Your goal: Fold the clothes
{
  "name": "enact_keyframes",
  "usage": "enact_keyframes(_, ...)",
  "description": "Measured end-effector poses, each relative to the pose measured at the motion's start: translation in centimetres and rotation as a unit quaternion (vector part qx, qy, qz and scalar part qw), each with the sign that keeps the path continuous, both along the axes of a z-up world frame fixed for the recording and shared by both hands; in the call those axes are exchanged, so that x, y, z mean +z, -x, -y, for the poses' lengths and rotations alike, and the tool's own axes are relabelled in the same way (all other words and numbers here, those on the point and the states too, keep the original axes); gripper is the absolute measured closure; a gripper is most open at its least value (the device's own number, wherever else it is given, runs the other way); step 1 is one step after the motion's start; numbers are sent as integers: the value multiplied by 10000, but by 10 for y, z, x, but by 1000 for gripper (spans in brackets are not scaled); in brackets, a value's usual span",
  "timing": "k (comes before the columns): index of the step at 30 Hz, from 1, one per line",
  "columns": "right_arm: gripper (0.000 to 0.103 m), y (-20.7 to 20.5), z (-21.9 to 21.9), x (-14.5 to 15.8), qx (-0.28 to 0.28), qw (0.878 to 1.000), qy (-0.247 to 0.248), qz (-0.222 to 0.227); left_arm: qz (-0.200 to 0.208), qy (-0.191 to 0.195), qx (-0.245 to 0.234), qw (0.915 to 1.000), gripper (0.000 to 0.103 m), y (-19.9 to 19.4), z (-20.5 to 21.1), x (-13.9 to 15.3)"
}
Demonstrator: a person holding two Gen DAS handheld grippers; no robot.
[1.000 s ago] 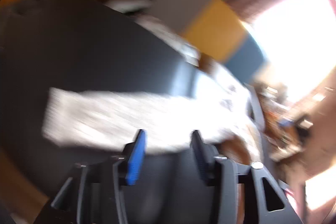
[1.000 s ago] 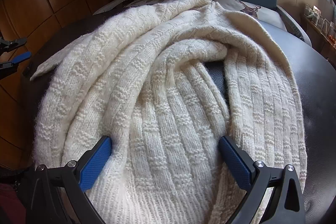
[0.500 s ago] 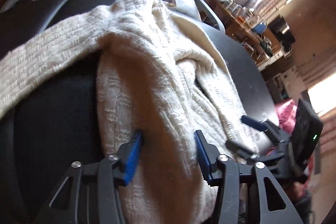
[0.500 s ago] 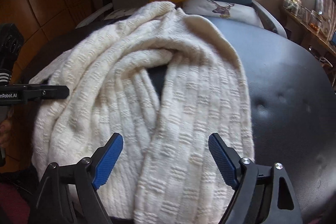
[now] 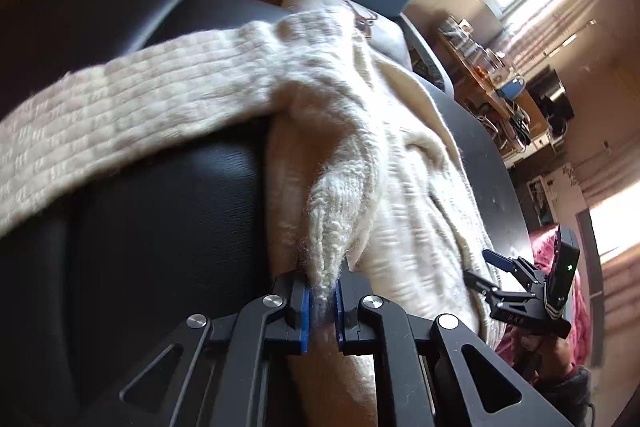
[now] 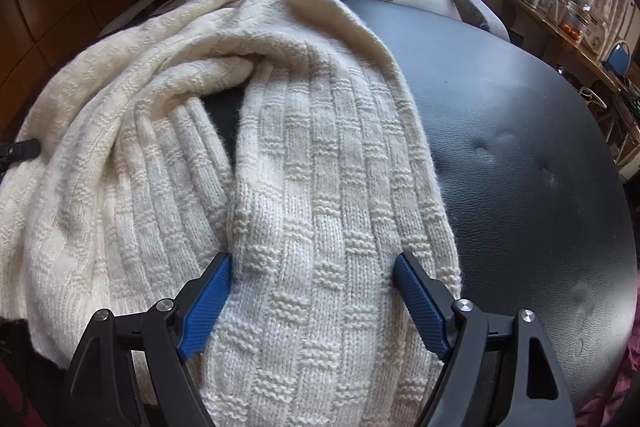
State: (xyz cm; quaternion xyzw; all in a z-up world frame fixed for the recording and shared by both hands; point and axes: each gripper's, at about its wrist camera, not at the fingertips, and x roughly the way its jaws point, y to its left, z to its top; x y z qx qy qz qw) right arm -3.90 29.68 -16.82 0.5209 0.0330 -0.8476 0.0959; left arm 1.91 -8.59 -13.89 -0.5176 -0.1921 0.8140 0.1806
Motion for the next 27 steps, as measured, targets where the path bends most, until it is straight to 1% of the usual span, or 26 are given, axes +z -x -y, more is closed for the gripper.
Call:
enact_keyframes(2,21,0,-5,8,-127,9994,317,1,75,-100,63,9999,94,-4,11,-6)
enact_keyframes(3,21,-4,-2,14,-39,9989,454,-134,112,-151,92,9998,94,-6,17,-8)
enact_keyframes(5,23,-9,16,25,292,9976,509,-358,152,-235,119,9995,94,-10,24,-12)
enact_keyframes(6,29,-9,27,28,447,9970,477,-414,151,-267,114,9995,93,-11,25,-13)
enact_keyframes(7,32,-8,39,32,602,9961,445,-471,150,-298,110,9994,93,-12,26,-14)
enact_keyframes(9,45,-7,65,33,902,9940,294,-547,153,-277,122,9994,93,-13,26,-15)
enact_keyframes(10,47,-3,78,31,1032,9930,139,-559,143,-239,131,9995,92,-14,25,-15)
enact_keyframes(12,59,7,98,18,1261,9913,-51,-384,116,-149,149,9997,92,-14,24,-13)
enact_keyframes(14,64,15,114,3,1493,9885,-200,-162,83,18,131,9999,88,-14,24,-11)
enact_keyframes(16,64,21,113,-3,1507,9885,-109,-97,43,159,110,9998,86,-14,26,-10)
enact_keyframes(17,64,23,108,-4,1417,9899,-7,-41,27,204,103,9997,86,-14,27,-10)
enact_keyframes(19,65,24,97,-4,1240,9923,-5,7,36,232,111,9997,84,-14,29,-13)
enact_keyframes(21,65,21,86,-3,1109,9938,103,3,77,180,152,9997,80,-14,33,-16)
enact_keyframes(23,65,18,75,-3,977,9950,210,-2,93,122,201,9997,70,-15,37,-18)
enact_keyframes(25,63,15,64,-2,846,9959,317,-6,23,259,336,9991,65,-17,46,-15)
enact_keyframes(27,61,10,64,-2,787,9964,295,-121,-53,407,475,9980,64,-19,55,-11)
